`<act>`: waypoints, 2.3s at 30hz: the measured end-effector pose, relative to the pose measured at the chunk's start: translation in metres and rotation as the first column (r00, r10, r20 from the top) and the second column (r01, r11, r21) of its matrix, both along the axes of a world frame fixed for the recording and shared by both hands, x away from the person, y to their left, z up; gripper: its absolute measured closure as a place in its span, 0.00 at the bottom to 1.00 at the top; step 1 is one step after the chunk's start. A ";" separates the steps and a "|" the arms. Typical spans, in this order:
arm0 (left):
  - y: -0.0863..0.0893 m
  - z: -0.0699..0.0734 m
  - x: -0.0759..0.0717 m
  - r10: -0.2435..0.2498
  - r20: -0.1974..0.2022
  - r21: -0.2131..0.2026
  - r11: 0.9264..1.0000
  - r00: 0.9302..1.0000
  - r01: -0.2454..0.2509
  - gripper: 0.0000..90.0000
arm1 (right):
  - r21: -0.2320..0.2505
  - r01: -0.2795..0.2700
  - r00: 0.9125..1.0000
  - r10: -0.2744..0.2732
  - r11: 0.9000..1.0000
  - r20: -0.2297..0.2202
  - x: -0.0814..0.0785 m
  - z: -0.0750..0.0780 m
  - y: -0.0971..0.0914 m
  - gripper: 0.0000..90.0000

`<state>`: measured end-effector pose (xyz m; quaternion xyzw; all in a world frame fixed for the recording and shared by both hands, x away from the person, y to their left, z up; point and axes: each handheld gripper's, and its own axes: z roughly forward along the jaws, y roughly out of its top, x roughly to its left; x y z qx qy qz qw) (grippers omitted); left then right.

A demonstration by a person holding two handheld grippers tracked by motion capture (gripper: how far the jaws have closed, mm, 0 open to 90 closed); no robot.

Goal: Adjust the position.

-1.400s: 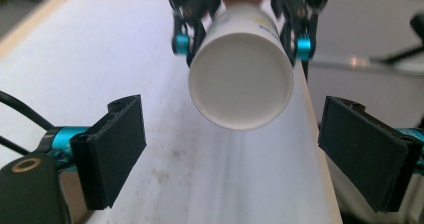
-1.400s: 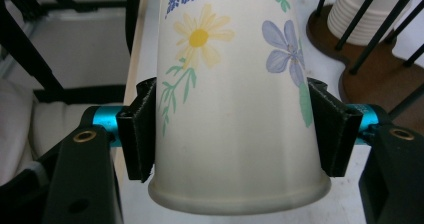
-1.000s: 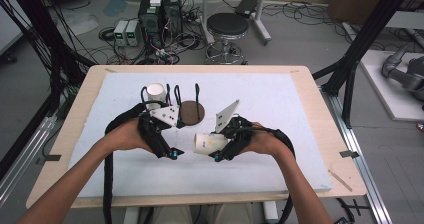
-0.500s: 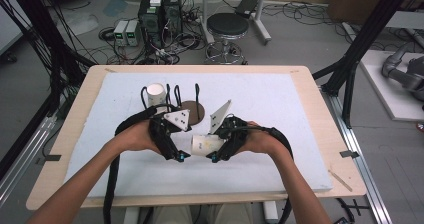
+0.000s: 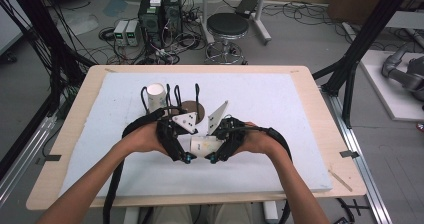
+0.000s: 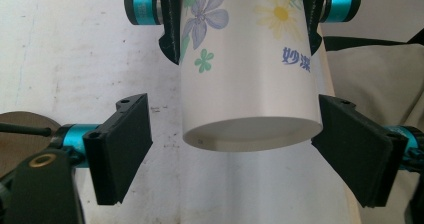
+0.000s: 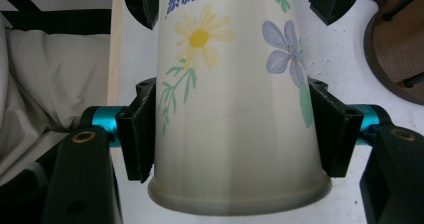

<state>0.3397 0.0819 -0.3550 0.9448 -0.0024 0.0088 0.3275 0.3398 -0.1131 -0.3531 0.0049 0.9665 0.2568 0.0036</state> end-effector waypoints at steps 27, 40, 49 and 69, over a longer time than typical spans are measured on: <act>-0.004 -0.001 -0.003 -0.002 0.012 0.019 1.000 1.000 0.002 0.41 | 0.011 0.003 1.000 -0.003 1.000 -0.024 0.004 -0.004 0.001 0.21; -0.005 -0.001 -0.003 0.006 -0.002 0.031 0.999 1.000 -0.006 0.41 | 0.054 0.029 0.999 -0.028 0.998 -0.022 0.004 0.001 -0.002 0.18; -0.007 -0.010 -0.006 0.036 -0.048 -0.015 0.999 0.998 -0.036 0.41 | 0.123 0.026 1.000 -0.025 0.992 -0.010 0.005 0.011 -0.006 0.18; 0.010 -0.032 -0.009 0.097 -0.077 -0.131 0.986 0.992 -0.107 0.41 | 0.227 0.055 0.998 -0.051 0.972 -0.019 0.007 0.018 -0.021 0.18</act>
